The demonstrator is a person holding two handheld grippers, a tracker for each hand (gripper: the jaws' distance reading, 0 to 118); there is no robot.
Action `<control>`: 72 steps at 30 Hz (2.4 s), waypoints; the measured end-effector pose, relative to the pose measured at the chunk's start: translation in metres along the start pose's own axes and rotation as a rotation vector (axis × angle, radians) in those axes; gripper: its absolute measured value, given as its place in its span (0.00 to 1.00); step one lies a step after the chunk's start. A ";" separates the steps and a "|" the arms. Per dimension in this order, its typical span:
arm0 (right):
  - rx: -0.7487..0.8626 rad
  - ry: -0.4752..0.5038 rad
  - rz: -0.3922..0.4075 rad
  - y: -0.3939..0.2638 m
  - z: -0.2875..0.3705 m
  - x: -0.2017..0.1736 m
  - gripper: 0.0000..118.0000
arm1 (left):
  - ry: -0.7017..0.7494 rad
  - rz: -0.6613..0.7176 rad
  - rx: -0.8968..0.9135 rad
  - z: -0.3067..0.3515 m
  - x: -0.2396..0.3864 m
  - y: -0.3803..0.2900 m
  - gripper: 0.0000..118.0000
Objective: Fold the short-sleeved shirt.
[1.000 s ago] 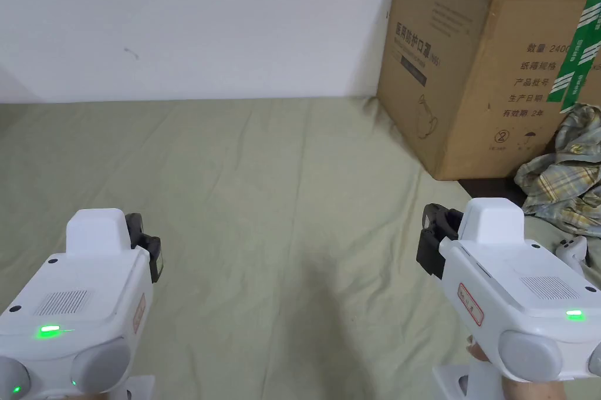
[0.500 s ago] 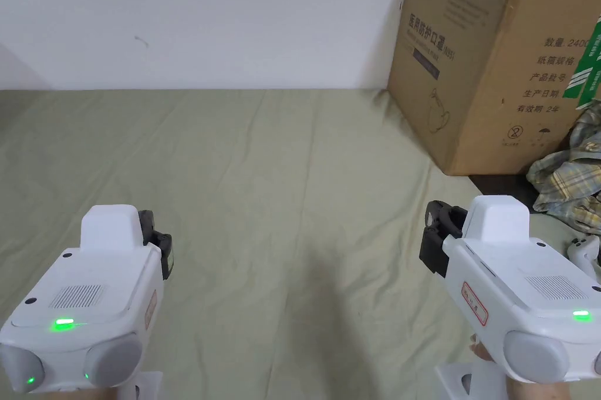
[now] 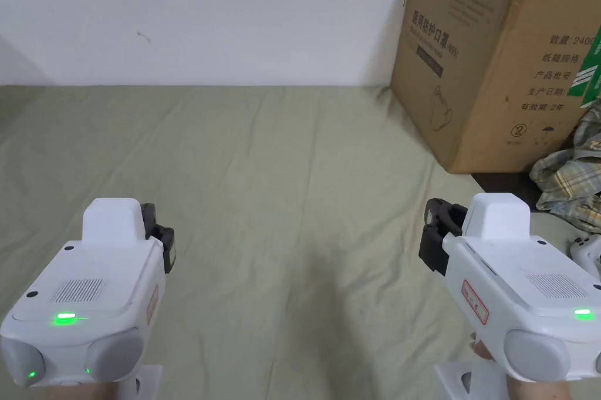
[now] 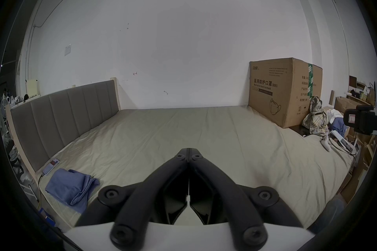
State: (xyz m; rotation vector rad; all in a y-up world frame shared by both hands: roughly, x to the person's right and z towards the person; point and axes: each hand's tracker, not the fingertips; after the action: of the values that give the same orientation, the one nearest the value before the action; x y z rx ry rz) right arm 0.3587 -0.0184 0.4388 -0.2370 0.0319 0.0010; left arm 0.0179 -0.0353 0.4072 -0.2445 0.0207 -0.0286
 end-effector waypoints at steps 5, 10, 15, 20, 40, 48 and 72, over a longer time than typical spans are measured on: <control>0.009 0.015 -0.026 0.006 0.002 0.001 0.98 | -0.033 0.006 -0.007 0.001 -0.001 0.003 0.86; 0.023 0.010 -0.022 0.012 0.005 -0.001 1.00 | -0.026 0.002 0.031 0.009 0.002 0.011 1.00; 0.024 0.012 -0.008 0.014 0.005 -0.003 1.00 | -0.023 0.021 0.043 0.009 0.002 0.015 1.00; 0.017 0.018 -0.009 0.013 0.003 -0.003 1.00 | -0.021 0.008 0.052 0.008 0.001 0.015 1.00; 0.011 0.016 0.003 0.013 -0.001 -0.007 1.00 | -0.016 -0.001 0.059 0.008 -0.002 0.012 1.00; 0.012 0.017 0.000 0.012 -0.001 -0.006 1.00 | -0.016 -0.004 0.055 0.007 -0.001 0.011 1.00; 0.015 0.019 -0.001 0.011 0.000 -0.006 1.00 | -0.015 -0.016 0.059 0.007 0.001 0.012 1.00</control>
State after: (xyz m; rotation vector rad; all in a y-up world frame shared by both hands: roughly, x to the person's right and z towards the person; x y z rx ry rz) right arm 0.3525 -0.0073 0.4361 -0.2219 0.0505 -0.0030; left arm 0.0193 -0.0223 0.4111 -0.1856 0.0029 -0.0434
